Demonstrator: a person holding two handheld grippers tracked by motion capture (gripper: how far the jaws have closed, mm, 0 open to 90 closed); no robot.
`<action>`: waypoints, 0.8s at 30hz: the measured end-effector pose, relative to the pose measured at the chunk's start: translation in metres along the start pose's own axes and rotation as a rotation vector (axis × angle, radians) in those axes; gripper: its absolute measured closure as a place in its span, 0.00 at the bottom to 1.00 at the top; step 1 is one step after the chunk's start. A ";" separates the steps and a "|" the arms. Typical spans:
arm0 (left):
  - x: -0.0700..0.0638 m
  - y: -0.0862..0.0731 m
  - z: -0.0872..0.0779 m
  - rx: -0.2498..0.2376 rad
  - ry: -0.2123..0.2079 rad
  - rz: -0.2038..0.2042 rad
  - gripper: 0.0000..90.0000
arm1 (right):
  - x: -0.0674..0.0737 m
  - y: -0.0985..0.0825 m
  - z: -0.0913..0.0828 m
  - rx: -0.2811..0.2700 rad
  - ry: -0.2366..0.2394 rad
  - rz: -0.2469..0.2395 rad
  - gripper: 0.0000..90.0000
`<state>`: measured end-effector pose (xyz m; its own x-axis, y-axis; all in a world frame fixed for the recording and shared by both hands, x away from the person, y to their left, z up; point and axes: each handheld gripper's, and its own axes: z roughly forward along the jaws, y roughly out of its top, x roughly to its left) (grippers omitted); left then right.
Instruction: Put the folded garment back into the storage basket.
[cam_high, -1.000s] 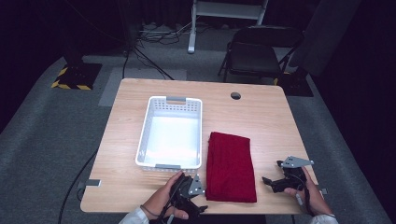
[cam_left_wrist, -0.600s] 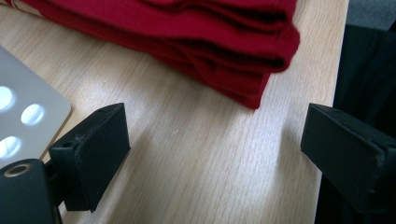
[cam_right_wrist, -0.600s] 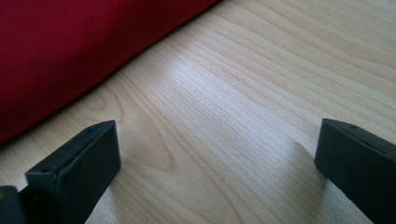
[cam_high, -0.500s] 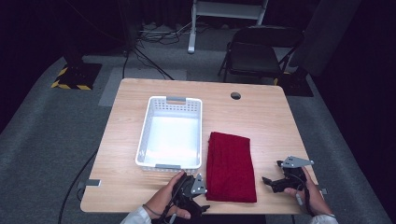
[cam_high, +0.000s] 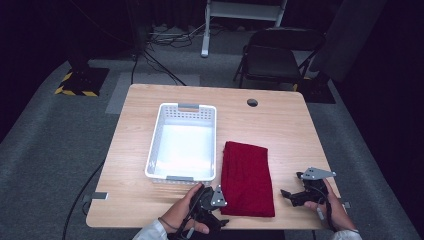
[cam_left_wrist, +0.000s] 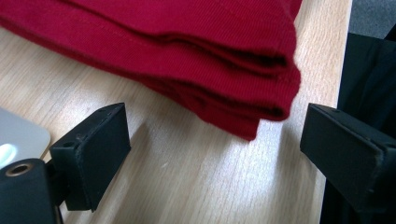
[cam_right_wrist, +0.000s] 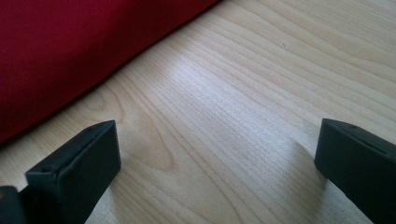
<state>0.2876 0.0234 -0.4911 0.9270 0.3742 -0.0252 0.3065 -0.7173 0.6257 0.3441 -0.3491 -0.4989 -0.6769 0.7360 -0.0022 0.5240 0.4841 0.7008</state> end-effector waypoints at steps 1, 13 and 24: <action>0.000 0.001 0.001 -0.001 0.008 -0.008 0.09 | 0.000 0.000 0.000 0.000 0.000 0.000 0.00; -0.003 0.008 0.008 -0.007 0.033 -0.023 0.10 | 0.000 0.000 0.000 0.000 0.000 0.000 0.00; -0.003 0.012 0.008 -0.046 0.069 -0.059 0.30 | 0.000 0.000 0.000 0.000 0.000 0.000 0.00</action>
<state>0.2901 0.0090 -0.4899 0.8899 0.4560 -0.0106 0.3488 -0.6652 0.6602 0.3441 -0.3491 -0.4989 -0.6769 0.7361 -0.0021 0.5241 0.4840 0.7008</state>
